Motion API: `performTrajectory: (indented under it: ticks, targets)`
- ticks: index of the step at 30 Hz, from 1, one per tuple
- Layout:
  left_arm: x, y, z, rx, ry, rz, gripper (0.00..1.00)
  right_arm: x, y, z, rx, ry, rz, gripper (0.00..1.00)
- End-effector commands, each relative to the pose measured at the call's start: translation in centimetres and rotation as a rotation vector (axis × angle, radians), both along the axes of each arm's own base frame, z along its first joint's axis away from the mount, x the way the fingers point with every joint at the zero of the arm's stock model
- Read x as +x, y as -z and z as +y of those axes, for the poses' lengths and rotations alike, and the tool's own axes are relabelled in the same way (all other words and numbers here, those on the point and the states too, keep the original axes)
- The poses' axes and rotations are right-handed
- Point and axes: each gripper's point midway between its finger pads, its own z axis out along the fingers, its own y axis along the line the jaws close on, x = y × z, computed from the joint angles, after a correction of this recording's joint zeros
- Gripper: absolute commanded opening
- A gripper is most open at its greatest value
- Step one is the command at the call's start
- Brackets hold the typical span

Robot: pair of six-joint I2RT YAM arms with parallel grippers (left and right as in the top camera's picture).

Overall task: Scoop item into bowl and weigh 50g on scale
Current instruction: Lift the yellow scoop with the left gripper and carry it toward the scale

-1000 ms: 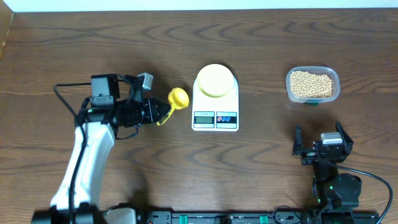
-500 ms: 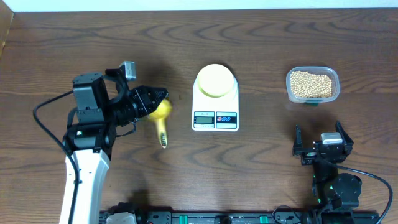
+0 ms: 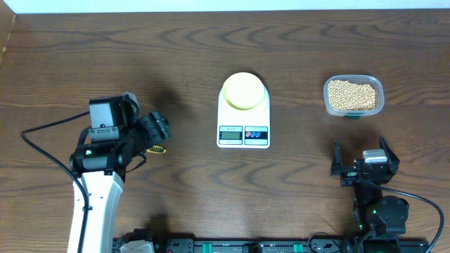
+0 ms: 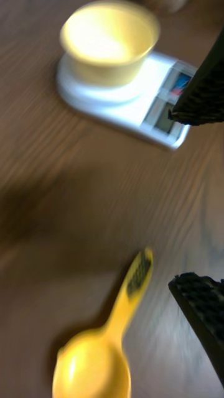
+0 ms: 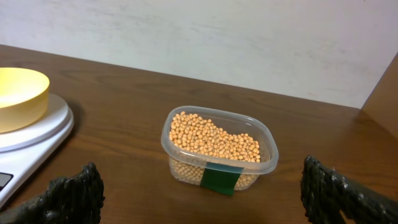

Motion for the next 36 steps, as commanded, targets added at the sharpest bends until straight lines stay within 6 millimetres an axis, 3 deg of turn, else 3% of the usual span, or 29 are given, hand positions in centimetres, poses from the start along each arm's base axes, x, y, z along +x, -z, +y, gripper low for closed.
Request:
performTrajectory:
  ticks: [1,4,13,17,22,25,32,36]
  targets:
    - [-0.3,0.5,5.2,0.086,-0.314,0.036,0.80,0.0,0.1,0.0,0.008,0.001,0.001,0.99]
    - [-1.3,3.2,5.7,0.011,-0.457,0.146,0.81,0.0,0.1,0.0,0.008,0.001,0.001,0.99]
    - [-1.3,10.2,4.1,-0.117,-0.674,0.412,0.82,0.0,0.1,0.0,0.008,0.001,0.001,0.99]
    - [-1.0,12.2,5.7,-0.056,-0.806,0.426,0.82,0.0,0.1,0.0,0.008,0.001,0.001,0.99]
    - [-1.1,13.3,7.1,0.015,-0.867,0.427,0.79,0.0,0.1,0.0,0.008,0.001,0.001,0.99]
    - [0.0,13.8,7.0,0.018,-0.797,0.403,0.76,0.0,0.1,0.0,0.008,0.001,0.001,0.99]
    - [0.1,14.9,7.0,0.023,-0.794,0.424,0.72,0.0,0.1,0.0,0.008,0.001,0.001,0.99]
    - [0.4,15.6,7.1,0.027,-0.796,0.425,0.61,0.0,0.1,0.0,0.008,0.001,0.001,0.99]
